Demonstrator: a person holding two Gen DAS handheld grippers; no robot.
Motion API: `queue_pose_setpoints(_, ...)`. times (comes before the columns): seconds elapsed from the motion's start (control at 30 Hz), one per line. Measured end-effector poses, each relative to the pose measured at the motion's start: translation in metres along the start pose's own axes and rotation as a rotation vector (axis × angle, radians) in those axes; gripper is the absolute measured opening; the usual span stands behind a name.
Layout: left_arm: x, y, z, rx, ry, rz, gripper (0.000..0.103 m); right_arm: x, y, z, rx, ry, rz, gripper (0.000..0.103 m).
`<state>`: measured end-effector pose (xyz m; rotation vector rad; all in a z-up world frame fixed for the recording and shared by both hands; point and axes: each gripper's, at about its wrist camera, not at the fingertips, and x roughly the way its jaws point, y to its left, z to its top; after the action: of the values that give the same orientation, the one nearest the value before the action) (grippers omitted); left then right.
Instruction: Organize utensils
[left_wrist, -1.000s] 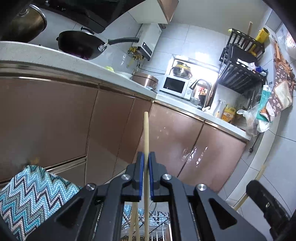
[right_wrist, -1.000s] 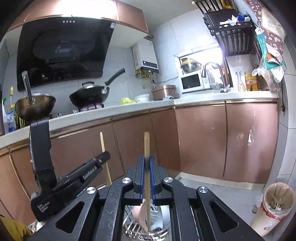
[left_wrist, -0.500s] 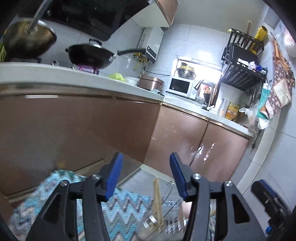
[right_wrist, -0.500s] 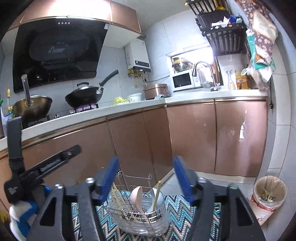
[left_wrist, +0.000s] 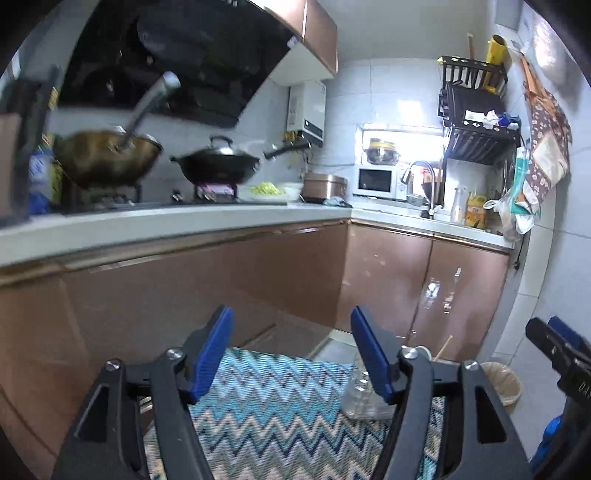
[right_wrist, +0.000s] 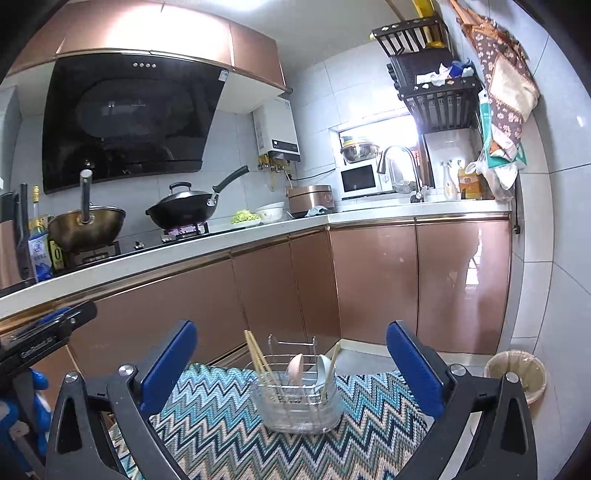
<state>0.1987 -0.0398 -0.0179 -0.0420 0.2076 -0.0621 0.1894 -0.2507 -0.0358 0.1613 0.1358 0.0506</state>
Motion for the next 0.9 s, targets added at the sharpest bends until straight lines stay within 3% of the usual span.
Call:
queue_pose_setpoints(0.4, -0.111, 0.028, 0.001, 0.036, -0.069, 0.111, 0.078, -0.065, 0.047, -0.005, -0.01, -0.01, 0.01, 0.103)
queue_pose_setpoints(0.9, -0.165, 0.057, -0.009, 0.013, -0.067, 0.198, 0.082, -0.108, 0.081, -0.013, -0.058, -0.066, 0.135, 0.103)
